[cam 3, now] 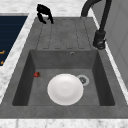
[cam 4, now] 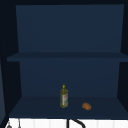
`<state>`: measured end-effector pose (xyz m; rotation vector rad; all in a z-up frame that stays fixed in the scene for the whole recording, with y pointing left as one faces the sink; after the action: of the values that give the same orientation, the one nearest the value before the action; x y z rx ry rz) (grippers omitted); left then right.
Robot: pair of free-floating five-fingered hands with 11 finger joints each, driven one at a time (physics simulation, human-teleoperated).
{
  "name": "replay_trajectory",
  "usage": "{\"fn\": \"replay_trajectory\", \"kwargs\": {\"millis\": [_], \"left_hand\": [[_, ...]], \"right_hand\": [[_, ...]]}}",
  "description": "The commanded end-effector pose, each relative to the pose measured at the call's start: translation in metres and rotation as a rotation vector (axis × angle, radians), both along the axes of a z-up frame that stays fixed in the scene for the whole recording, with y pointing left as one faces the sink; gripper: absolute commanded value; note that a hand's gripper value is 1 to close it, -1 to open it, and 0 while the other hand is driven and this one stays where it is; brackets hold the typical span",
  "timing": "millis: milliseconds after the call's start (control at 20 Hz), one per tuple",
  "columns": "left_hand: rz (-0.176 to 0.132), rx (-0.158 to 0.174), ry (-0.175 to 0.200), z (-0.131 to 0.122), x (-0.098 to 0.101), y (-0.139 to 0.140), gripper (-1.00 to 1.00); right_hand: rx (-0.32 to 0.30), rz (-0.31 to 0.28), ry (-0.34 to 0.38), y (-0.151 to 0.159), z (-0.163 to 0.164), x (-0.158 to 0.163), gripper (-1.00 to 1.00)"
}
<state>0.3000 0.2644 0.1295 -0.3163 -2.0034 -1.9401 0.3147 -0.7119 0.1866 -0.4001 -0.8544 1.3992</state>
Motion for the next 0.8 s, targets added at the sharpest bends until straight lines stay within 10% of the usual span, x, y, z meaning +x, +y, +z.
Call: {"fn": "replay_trajectory", "kwargs": {"millis": [0,750], "left_hand": [[0.000,0.000,0.000,0.000,0.000,0.000,0.00],[0.000,0.000,0.000,0.000,0.000,0.000,0.00]], "right_hand": [[0.000,0.024,0.029,0.008,0.026,-0.003,-1.00],[-0.083,-0.019,-0.023,0.100,0.038,-0.010,-1.00]]}}
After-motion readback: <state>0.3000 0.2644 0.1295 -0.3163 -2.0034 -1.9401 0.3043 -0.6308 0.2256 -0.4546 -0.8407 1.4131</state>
